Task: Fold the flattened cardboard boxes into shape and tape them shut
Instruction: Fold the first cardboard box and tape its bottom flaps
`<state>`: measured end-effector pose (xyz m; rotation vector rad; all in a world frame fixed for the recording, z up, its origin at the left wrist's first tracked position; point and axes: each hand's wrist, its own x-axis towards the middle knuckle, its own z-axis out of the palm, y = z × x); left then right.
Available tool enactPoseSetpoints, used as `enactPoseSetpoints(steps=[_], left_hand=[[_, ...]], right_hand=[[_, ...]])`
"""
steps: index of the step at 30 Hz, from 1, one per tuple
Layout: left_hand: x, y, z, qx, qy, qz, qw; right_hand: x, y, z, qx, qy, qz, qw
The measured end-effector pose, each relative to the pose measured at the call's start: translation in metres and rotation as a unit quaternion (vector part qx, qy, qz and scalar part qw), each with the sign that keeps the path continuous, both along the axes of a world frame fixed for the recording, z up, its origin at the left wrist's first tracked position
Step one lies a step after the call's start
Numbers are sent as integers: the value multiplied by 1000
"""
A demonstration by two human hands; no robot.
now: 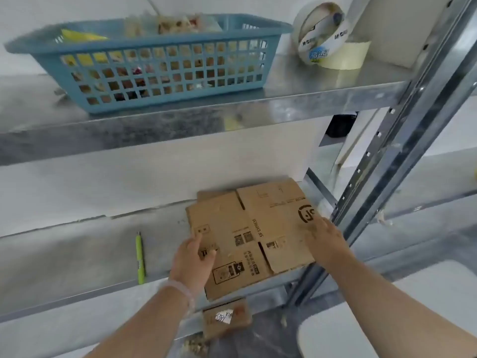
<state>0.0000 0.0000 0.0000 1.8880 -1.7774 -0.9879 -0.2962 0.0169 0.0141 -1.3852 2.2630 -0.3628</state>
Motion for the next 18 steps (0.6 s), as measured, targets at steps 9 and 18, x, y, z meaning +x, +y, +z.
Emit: enactPoseSetpoints(steps=[9,18], left_hand=[[0,-20,-4,12,134,113,984],[4,-27,6,40,200,185,961]], right_hand=[[-14,-22,-3,31,-60,-95,993],[-26,-19,5,-32,-186,-150,971]])
